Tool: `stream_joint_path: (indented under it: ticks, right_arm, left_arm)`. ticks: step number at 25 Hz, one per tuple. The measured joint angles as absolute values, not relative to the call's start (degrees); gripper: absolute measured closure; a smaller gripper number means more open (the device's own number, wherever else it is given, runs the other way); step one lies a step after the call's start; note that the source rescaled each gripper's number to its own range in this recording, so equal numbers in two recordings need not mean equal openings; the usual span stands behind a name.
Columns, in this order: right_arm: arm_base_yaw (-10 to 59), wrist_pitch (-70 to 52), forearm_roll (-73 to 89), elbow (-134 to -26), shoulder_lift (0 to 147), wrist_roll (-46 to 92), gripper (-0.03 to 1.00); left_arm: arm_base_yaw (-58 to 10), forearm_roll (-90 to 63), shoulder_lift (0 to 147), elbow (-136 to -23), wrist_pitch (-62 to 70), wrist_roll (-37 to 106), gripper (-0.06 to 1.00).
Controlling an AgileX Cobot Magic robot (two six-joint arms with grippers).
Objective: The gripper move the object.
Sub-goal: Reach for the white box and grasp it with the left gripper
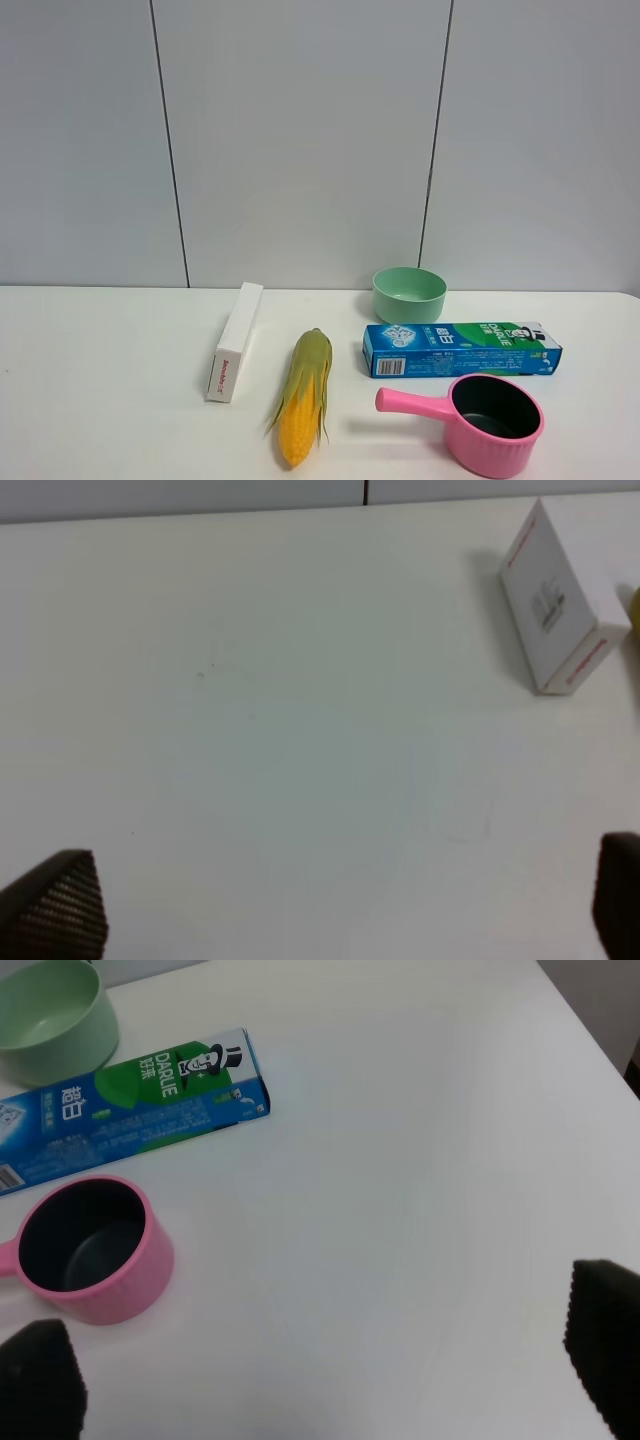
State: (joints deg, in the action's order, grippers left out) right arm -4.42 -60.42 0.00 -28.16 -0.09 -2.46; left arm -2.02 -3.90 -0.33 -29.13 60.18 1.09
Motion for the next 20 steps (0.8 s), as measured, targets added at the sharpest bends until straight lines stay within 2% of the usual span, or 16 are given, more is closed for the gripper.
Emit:
stream_joint_path:
  ticks: [20]
  right_arm:
    - [-4.42,-60.42,0.0,-28.16,-0.09,-2.46,-0.03]
  left_arm:
    - [-2.02,-3.96,-0.33,-29.13,60.18,0.85,-0.06]
